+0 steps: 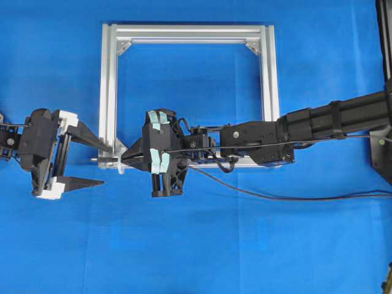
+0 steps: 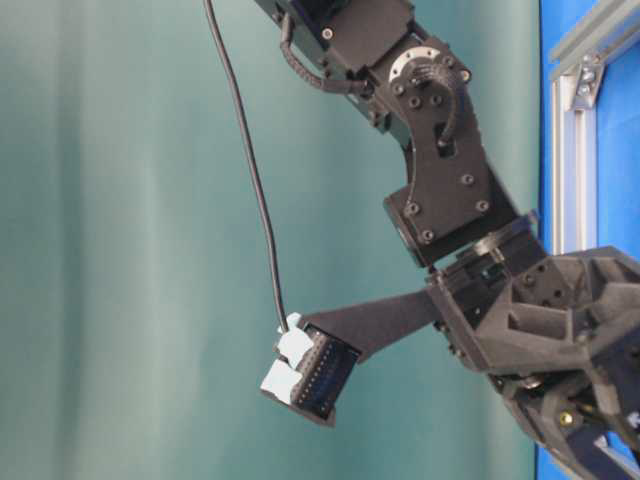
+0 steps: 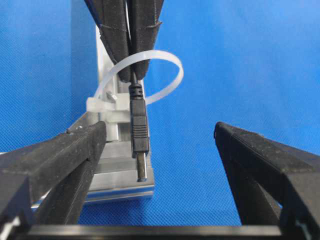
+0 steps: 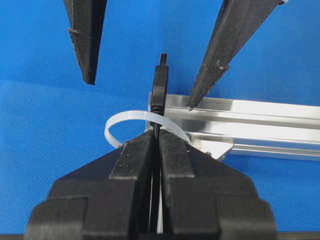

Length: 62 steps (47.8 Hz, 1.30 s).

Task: Insert the wire through the string loop located on the left side.
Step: 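Close the left gripper on the plug protruding through the loop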

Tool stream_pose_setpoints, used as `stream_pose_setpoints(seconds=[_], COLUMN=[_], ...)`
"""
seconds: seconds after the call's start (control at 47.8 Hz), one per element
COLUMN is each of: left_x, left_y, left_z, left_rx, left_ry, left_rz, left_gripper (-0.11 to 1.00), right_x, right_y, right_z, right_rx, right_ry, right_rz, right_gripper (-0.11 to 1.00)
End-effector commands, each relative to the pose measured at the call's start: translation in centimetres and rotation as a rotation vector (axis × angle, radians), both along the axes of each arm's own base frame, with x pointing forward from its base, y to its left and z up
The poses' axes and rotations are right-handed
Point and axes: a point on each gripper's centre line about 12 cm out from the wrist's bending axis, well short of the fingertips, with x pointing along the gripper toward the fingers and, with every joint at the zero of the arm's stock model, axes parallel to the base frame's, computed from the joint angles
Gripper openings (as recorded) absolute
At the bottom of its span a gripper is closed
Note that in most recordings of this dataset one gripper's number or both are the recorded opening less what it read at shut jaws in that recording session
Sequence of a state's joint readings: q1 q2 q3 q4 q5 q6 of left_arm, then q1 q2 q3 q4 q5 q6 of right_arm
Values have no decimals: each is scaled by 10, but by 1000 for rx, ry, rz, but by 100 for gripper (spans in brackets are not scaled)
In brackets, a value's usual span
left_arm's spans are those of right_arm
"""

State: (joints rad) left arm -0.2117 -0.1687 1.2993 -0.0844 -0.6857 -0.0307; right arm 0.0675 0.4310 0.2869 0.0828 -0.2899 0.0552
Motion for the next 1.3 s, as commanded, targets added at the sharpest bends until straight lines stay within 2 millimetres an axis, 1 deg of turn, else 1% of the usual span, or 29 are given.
stream_pose_setpoints(seconds=[0.0, 0.481, 0.628, 0.691, 0.753, 0.879, 0.942, 0.963, 1.277], left_x=[5, 5, 9, 13, 16, 18, 17, 17, 15], left_y=[0, 0, 3, 2, 1, 0, 0, 1, 1], left_z=[6, 6, 9, 11, 12, 11, 10, 10, 9], left_rx=[-4, -3, -6, -8, -8, -5, -7, -6, -5], left_ry=[-27, -31, -42, -51, -56, -47, -36, -33, -24], left_rz=[1, 0, 16, 15, 14, 13, 14, 14, 15], left_gripper=[90, 90, 87, 79, 64, 26, 11, 8, 9], right_x=[3, 3, 3, 3, 3, 3, 3, 3, 3], right_y=[0, 0, 0, -1, -1, 0, -1, -1, -1], right_z=[16, 16, 16, 16, 16, 16, 16, 16, 16], right_rx=[4, 4, 4, 4, 4, 4, 4, 4, 4], right_ry=[-38, -37, -38, -38, -40, -40, -40, -40, -41], right_rz=[-1, -1, -1, -2, -3, -1, -3, -3, -3], right_gripper=[0, 0, 0, 0, 0, 0, 0, 0, 0])
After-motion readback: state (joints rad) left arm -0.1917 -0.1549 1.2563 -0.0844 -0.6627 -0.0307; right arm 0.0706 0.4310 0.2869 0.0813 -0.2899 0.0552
